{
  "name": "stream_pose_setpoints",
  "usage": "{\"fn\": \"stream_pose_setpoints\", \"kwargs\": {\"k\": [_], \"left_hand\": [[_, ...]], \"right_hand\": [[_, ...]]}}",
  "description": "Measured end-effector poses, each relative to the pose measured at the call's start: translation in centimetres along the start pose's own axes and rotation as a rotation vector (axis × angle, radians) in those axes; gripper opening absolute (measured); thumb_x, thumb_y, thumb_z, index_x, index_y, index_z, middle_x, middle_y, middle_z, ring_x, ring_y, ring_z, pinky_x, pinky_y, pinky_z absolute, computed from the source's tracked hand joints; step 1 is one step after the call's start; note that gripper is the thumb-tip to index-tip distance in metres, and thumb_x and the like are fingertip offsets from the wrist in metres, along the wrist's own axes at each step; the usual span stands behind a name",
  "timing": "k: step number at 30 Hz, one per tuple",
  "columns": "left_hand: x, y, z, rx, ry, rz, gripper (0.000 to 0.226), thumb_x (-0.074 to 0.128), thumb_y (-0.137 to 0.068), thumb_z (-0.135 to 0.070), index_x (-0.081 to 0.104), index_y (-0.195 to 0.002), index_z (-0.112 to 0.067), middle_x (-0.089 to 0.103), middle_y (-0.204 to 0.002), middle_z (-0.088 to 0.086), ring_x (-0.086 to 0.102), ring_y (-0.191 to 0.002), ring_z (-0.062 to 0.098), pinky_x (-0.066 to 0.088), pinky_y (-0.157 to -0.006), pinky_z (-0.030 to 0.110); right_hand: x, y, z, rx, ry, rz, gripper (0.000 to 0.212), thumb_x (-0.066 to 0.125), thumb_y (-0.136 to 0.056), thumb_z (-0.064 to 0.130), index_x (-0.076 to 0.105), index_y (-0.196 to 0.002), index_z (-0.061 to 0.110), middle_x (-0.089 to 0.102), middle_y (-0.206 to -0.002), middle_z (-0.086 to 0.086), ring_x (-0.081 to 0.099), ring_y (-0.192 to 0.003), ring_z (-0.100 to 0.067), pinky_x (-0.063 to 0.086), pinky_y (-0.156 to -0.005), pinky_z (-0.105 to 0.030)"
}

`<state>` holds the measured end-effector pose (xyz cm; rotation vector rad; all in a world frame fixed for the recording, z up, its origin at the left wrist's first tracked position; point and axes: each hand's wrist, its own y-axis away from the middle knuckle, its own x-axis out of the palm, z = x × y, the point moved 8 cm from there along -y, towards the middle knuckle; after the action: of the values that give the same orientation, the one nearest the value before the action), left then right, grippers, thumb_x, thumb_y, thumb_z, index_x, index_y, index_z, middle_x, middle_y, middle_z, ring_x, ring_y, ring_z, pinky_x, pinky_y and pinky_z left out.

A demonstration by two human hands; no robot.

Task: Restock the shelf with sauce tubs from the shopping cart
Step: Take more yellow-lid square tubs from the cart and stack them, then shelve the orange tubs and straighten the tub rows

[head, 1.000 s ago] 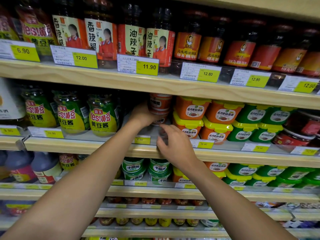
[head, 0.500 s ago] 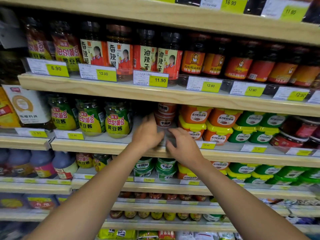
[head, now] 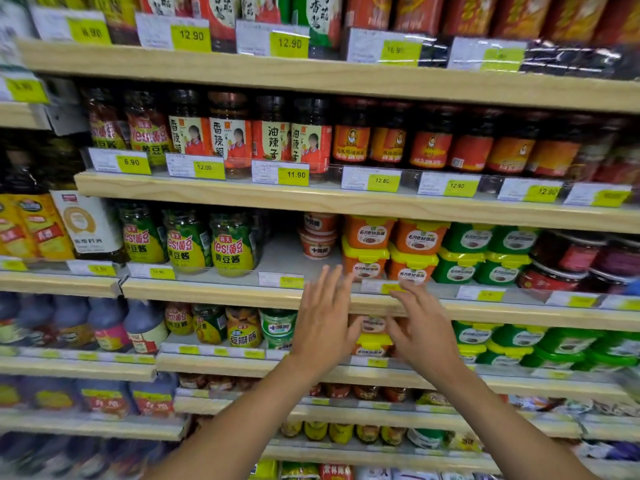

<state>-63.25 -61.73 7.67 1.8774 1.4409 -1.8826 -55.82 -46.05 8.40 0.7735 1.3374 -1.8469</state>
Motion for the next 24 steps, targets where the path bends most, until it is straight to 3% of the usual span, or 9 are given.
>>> {"fn": "stream_pose_setpoints", "kwargs": {"k": [3,7,12,19,24], "left_hand": [[2.2,0.9,-5.7,0.030,0.022,0.046,0.072,0.045,-0.100,-0.052,0.022,-0.160,-0.019,0.011,-0.171,0.004,-0.001,-0.158,0.024,0.005,-0.127,0.048],[5.9,2.4,-14.7,0.074,0.049,0.144,0.071,0.043,-0.101,-0.053,0.022,-0.161,-0.021,0.010,-0.170,0.002,0.000,-0.158,0.024,0.008,-0.127,0.052],[12.1,4.5,-28.0,0.180,0.055,0.299,0.073,0.040,-0.104,-0.056,0.010,-0.163,-0.026,-0.005,-0.172,0.000,-0.010,-0.158,0.022,0.005,-0.128,0.049],[20.1,7.6,-46.7,0.289,0.256,0.563,0.074,0.049,-0.103,-0.052,0.012,-0.162,-0.030,-0.002,-0.171,-0.004,0.001,-0.158,0.020,0.016,-0.127,0.043],[25.0,9.8,-58.0,0.449,0.313,0.677,0.075,0.053,-0.101,-0.049,0.016,-0.162,-0.026,0.003,-0.171,-0.002,0.007,-0.157,0.020,0.019,-0.124,0.038]], "right_hand": [[-2.7,4.2,-5.7,0.089,0.066,0.037,0.051,0.071,-0.089,0.036,0.058,-0.136,0.019,0.049,-0.147,0.000,0.047,-0.134,-0.023,0.044,-0.107,-0.045],[-7.4,10.7,-13.8,0.210,0.104,0.066,0.056,0.069,-0.091,0.039,0.055,-0.141,0.019,0.047,-0.150,-0.003,0.044,-0.139,-0.025,0.042,-0.111,-0.046],[-14.0,19.8,-24.1,0.361,0.138,0.085,0.055,0.055,-0.095,0.051,0.051,-0.142,0.023,0.042,-0.153,-0.001,0.045,-0.137,-0.023,0.045,-0.107,-0.044],[-23.1,33.4,-37.1,0.649,0.200,0.117,0.061,0.054,-0.097,0.050,0.042,-0.150,0.022,0.034,-0.158,0.001,0.034,-0.145,-0.021,0.038,-0.113,-0.041],[-28.4,42.7,-44.9,0.895,0.226,0.060,0.071,0.040,-0.087,0.057,0.044,-0.148,0.020,0.038,-0.155,-0.001,0.038,-0.142,-0.024,0.039,-0.112,-0.042]]}}
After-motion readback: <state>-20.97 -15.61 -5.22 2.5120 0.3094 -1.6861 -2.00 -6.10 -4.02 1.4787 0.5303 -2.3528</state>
